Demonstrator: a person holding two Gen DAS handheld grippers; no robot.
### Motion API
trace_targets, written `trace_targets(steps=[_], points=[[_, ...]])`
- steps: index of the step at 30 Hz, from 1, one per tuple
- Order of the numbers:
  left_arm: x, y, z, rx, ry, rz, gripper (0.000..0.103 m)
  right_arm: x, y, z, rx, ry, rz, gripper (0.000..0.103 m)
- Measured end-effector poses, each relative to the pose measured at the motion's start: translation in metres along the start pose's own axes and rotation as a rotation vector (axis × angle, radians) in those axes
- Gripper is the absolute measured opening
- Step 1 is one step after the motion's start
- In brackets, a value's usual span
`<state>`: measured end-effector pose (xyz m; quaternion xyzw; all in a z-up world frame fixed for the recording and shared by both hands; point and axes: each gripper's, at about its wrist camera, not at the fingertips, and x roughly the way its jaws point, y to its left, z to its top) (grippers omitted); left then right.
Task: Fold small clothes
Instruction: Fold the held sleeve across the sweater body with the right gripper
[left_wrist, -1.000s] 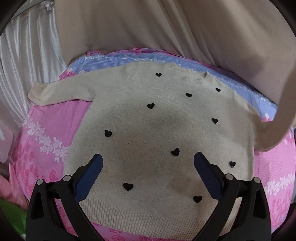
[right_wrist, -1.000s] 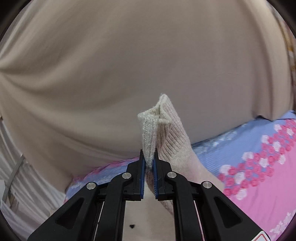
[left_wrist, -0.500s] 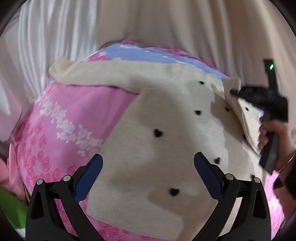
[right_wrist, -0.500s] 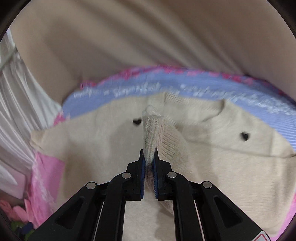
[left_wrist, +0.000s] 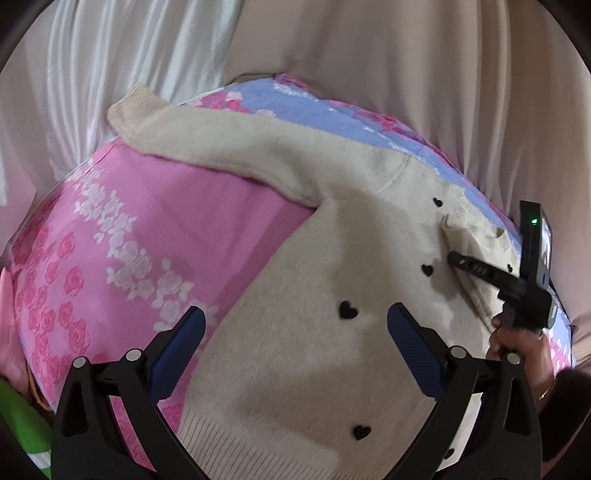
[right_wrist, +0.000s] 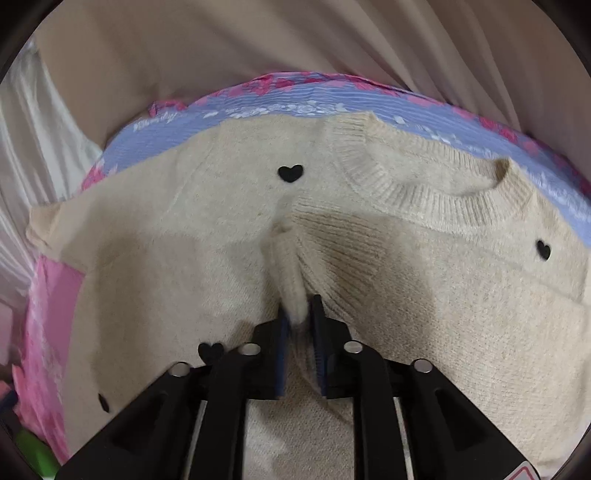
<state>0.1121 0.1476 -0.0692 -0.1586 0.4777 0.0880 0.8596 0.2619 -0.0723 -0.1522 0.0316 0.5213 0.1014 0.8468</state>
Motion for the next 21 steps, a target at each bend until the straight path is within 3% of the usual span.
trace_targets(steps=[3, 5, 9, 14, 16, 17, 18, 19, 20, 21], points=[[0.006, -0.015, 0.006, 0.021, 0.005, -0.042, 0.098, -0.029, 0.002, -0.006, 0.02, -0.043, 0.071, 0.029], [0.022, -0.033, 0.016, 0.027, 0.037, -0.096, 0.098, -0.057, -0.009, -0.018, 0.055, -0.104, 0.084, 0.038], [0.074, -0.08, 0.041, -0.002, 0.127, -0.221, 0.098, -0.106, -0.071, -0.066, 0.2, -0.16, -0.02, 0.041], [0.135, -0.144, 0.058, 0.01, 0.211, -0.252, 0.098, -0.154, -0.153, -0.132, 0.339, -0.144, -0.228, 0.044], [0.164, -0.162, 0.058, -0.005, 0.276, -0.259, 0.094, -0.164, -0.181, -0.157, 0.399, -0.125, -0.273, 0.045], [0.168, -0.168, 0.058, -0.01, 0.267, -0.234, 0.091, -0.166, -0.192, -0.166, 0.423, -0.115, -0.282, 0.045], [0.165, -0.172, 0.059, -0.003, 0.212, -0.215, 0.082, -0.168, -0.2, -0.175, 0.443, -0.109, -0.291, 0.045], [0.162, -0.179, 0.06, 0.032, 0.186, -0.259, 0.041, -0.168, -0.206, -0.18, 0.457, -0.107, -0.297, 0.045], [0.164, -0.181, 0.061, 0.041, 0.213, -0.316, 0.012, -0.166, -0.211, -0.185, 0.468, -0.105, -0.291, 0.045], [0.165, -0.18, 0.063, 0.018, 0.227, -0.351, 0.008, -0.162, -0.213, -0.188, 0.476, -0.11, -0.283, 0.045]])
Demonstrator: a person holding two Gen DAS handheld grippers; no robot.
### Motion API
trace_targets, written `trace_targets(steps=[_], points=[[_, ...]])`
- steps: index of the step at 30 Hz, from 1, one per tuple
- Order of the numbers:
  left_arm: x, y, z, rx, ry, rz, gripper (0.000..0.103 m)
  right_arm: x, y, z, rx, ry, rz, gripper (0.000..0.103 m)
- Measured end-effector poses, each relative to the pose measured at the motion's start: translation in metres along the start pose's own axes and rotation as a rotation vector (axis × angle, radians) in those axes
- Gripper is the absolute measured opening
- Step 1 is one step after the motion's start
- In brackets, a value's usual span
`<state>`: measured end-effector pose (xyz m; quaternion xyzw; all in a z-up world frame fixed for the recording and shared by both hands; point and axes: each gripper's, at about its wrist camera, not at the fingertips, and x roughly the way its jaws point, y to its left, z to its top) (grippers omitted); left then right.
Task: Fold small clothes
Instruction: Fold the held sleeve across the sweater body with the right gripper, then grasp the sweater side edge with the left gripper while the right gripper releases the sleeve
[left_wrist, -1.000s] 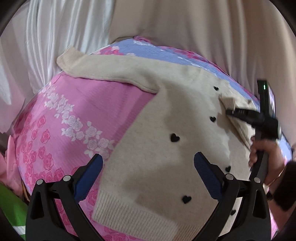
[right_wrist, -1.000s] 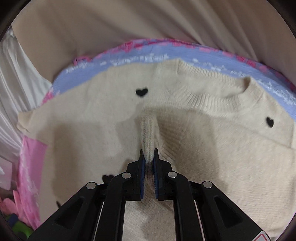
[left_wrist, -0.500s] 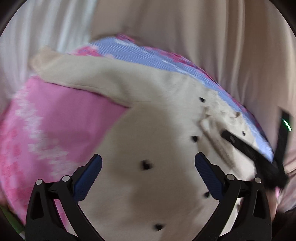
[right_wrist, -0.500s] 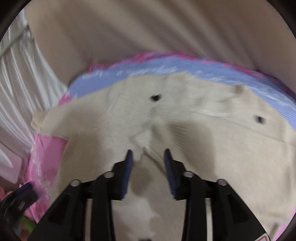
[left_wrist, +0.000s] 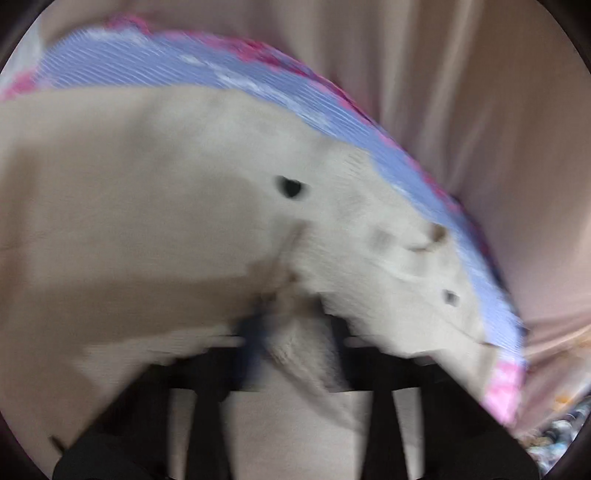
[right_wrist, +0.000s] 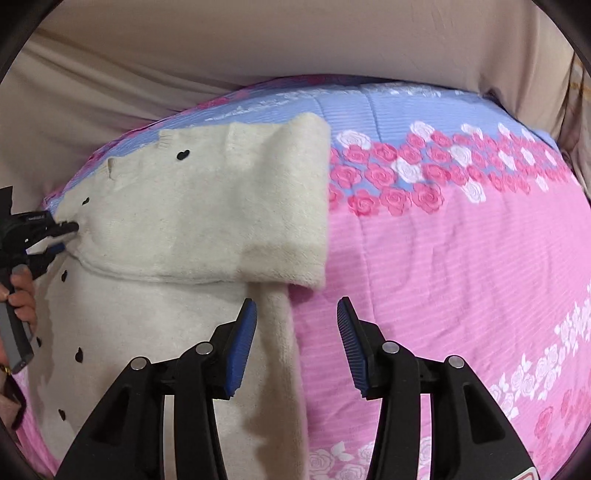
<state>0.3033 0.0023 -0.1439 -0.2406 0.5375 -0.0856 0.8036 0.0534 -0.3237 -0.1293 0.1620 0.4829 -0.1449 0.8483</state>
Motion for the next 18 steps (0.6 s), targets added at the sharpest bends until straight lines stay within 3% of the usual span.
trace_targets(steps=[6, 10, 12, 14, 18], points=[[-0.038, 0.021, 0.018, -0.057, -0.136, 0.08, 0.001, 0.03, 0.008, 0.0, 0.001, -0.007, 0.018, 0.047], [-0.041, 0.031, 0.026, -0.064, -0.12, 0.109, 0.001, 0.04, 0.01, 0.005, 0.04, -0.015, 0.027, 0.047], [-0.034, 0.035, 0.025, -0.099, -0.041, 0.064, 0.011, 0.041, 0.008, 0.007, 0.051, -0.013, 0.034, 0.047], [-0.02, 0.032, 0.014, -0.115, 0.055, 0.049, 0.052, 0.039, 0.006, 0.007, 0.052, -0.013, 0.041, 0.047], [-0.004, 0.015, -0.006, -0.092, 0.07, 0.041, 0.056, 0.036, 0.002, 0.004, 0.053, -0.013, 0.039, 0.047]])
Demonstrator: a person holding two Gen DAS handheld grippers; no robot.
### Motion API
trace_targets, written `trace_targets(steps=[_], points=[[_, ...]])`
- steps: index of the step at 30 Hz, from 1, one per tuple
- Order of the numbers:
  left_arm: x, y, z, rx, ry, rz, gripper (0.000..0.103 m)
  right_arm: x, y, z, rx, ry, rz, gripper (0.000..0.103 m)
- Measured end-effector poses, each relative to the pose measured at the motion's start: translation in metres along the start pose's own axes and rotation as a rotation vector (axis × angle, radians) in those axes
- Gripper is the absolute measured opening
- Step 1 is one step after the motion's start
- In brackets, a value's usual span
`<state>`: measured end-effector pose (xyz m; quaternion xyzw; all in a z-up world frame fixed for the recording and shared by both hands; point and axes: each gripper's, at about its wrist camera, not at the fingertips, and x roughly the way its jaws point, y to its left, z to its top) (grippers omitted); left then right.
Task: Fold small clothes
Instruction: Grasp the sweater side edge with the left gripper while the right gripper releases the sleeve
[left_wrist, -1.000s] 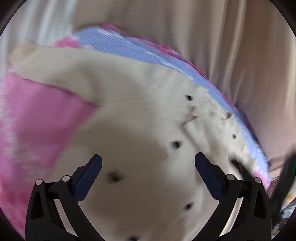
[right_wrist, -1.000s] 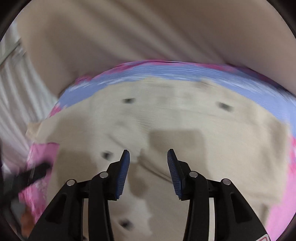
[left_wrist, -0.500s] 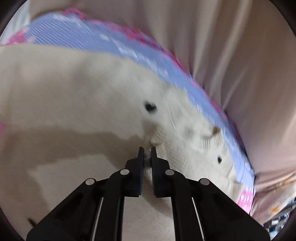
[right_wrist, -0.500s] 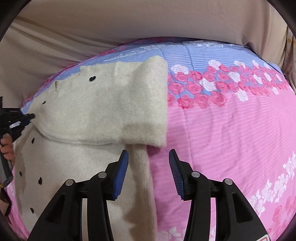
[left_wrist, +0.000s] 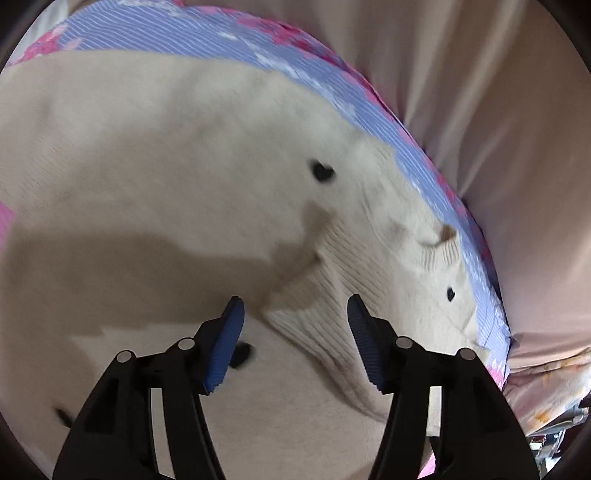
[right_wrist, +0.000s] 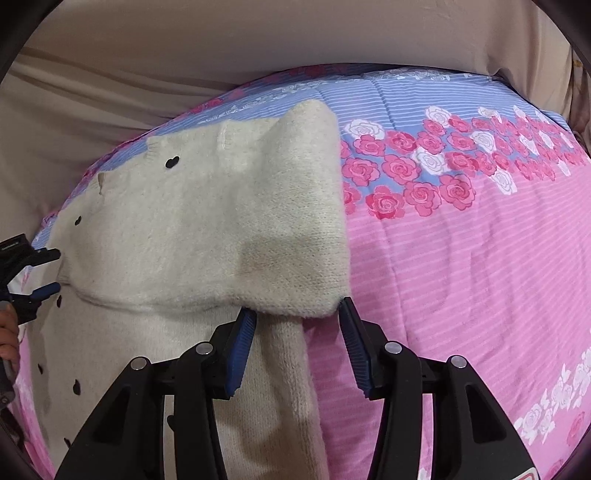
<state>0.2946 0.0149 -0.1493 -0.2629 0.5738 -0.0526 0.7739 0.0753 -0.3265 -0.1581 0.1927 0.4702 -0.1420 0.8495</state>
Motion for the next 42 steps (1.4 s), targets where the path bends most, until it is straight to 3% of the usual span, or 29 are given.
trace_targets(steps=[1, 2, 3, 4, 6, 7, 11, 13, 14, 16, 19, 21, 23, 26, 28, 31, 34, 37, 38, 39, 40, 42], points=[[0.005, -0.003, -0.002, -0.013, -0.008, -0.005, 0.056, 0.0, 0.0, -0.001, -0.001, 0.0, 0.0, 0.047], [0.007, -0.006, -0.002, -0.011, -0.032, -0.003, 0.049, 0.0, 0.0, -0.001, -0.003, 0.0, -0.002, 0.047], [0.009, -0.009, -0.001, 0.001, -0.046, -0.007, 0.036, 0.001, 0.001, -0.001, -0.006, -0.001, -0.005, 0.047], [0.011, -0.009, 0.002, 0.001, -0.039, -0.013, 0.013, 0.001, 0.001, -0.001, -0.007, 0.001, -0.008, 0.047], [0.006, -0.004, 0.01, -0.047, -0.054, -0.053, 0.01, 0.003, 0.0, -0.001, -0.001, 0.004, -0.009, 0.049], [-0.004, 0.0, 0.014, -0.067, -0.088, -0.109, 0.009, 0.003, -0.001, 0.0, 0.002, 0.003, -0.008, 0.05], [-0.039, 0.006, 0.029, -0.049, -0.192, -0.092, 0.009, 0.002, -0.002, 0.001, 0.009, -0.015, -0.006, 0.053], [-0.04, 0.012, 0.035, -0.045, -0.179, -0.094, 0.009, 0.006, -0.003, 0.003, 0.022, -0.015, 0.009, 0.053], [-0.037, 0.014, 0.035, -0.04, -0.16, -0.094, 0.009, 0.009, -0.003, 0.005, 0.033, -0.006, 0.024, 0.049], [-0.029, 0.008, 0.034, -0.005, -0.136, -0.078, 0.01, 0.017, 0.0, 0.008, 0.019, 0.005, 0.042, 0.013], [-0.026, 0.006, 0.029, 0.034, -0.145, -0.034, 0.01, 0.009, -0.005, 0.013, 0.044, -0.04, 0.025, 0.012], [-0.025, 0.012, 0.031, 0.026, -0.142, -0.015, 0.01, 0.0, -0.021, 0.013, 0.109, -0.086, 0.033, 0.012], [-0.015, 0.017, 0.03, 0.03, -0.131, 0.028, 0.01, 0.013, -0.023, 0.01, 0.065, -0.03, -0.002, 0.014], [-0.008, 0.023, 0.03, 0.031, -0.136, 0.083, 0.01, 0.008, -0.008, 0.012, -0.003, -0.047, -0.018, 0.014], [-0.004, 0.028, 0.03, 0.022, -0.132, 0.086, 0.011, 0.008, -0.001, 0.013, -0.043, -0.042, -0.038, 0.024], [-0.008, 0.028, 0.03, 0.04, -0.13, 0.08, 0.015, -0.001, -0.004, 0.014, -0.084, -0.01, -0.039, 0.028], [-0.013, 0.027, 0.027, 0.071, -0.124, 0.075, 0.016, -0.051, -0.013, 0.025, -0.059, -0.133, 0.031, 0.042], [-0.008, 0.031, 0.026, 0.066, -0.122, 0.073, 0.016, -0.06, -0.012, 0.069, 0.0, -0.194, 0.103, 0.046], [-0.008, 0.032, 0.025, 0.058, -0.129, 0.074, 0.016, -0.051, -0.006, 0.086, -0.017, -0.179, 0.095, 0.044], [-0.008, 0.031, 0.025, 0.058, -0.131, 0.079, 0.016, -0.038, -0.001, 0.104, -0.038, -0.162, 0.077, 0.034], [-0.008, 0.029, 0.024, 0.061, -0.136, 0.091, 0.016, -0.023, 0.005, 0.119, -0.046, -0.151, 0.078, 0.016], [-0.009, 0.028, 0.023, 0.066, -0.137, 0.105, 0.017, 0.01, 0.012, 0.144, -0.033, -0.127, 0.113, 0.007]])
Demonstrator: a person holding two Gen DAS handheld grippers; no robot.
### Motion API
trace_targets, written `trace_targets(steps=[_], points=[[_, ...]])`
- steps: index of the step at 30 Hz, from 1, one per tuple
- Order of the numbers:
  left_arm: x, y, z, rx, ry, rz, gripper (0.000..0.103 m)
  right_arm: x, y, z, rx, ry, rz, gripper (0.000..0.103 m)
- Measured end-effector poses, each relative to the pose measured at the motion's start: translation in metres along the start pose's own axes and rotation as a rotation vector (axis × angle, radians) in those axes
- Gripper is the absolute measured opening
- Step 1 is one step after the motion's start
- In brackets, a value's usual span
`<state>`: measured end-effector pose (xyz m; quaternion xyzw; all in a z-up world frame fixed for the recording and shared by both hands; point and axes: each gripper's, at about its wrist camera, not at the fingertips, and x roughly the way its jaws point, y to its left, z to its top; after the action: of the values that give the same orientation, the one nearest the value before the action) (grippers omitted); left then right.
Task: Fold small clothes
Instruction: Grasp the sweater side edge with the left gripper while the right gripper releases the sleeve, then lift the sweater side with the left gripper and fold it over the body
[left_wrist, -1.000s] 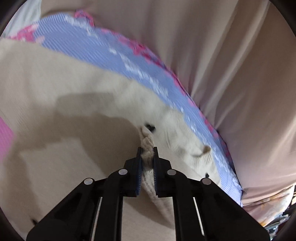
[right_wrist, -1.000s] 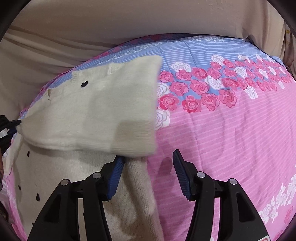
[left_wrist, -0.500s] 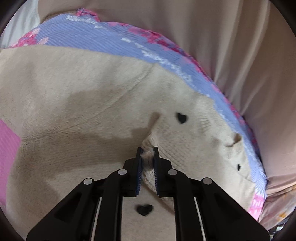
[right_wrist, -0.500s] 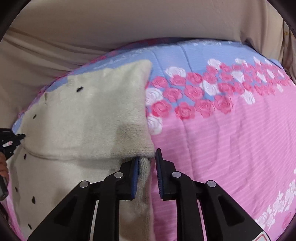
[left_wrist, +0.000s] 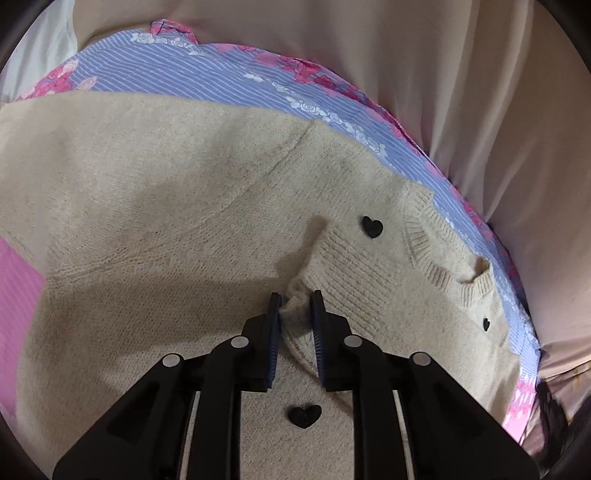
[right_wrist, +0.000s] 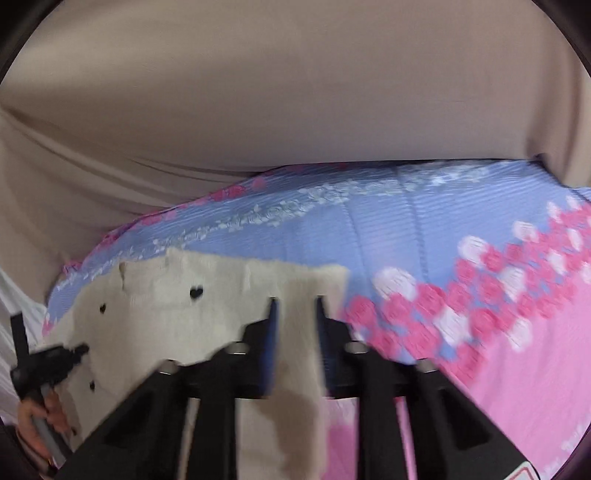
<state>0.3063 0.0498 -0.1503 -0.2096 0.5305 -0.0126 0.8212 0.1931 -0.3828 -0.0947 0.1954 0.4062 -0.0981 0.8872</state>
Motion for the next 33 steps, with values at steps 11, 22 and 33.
trace_targets(steps=[11, 22, 33], points=[[-0.009, 0.023, 0.004, -0.101, -0.002, -0.138, 0.037, 0.056, 0.0, 0.005, -0.017, 0.116, -0.131, 0.008], [-0.1, 0.242, 0.04, -0.627, -0.295, 0.046, 0.067, -0.036, 0.07, -0.033, -0.236, -0.003, -0.103, 0.03], [-0.112, 0.387, 0.086, -0.672, -0.4, 0.391, 0.057, -0.063, 0.099, -0.117, -0.226, 0.194, -0.076, 0.034]])
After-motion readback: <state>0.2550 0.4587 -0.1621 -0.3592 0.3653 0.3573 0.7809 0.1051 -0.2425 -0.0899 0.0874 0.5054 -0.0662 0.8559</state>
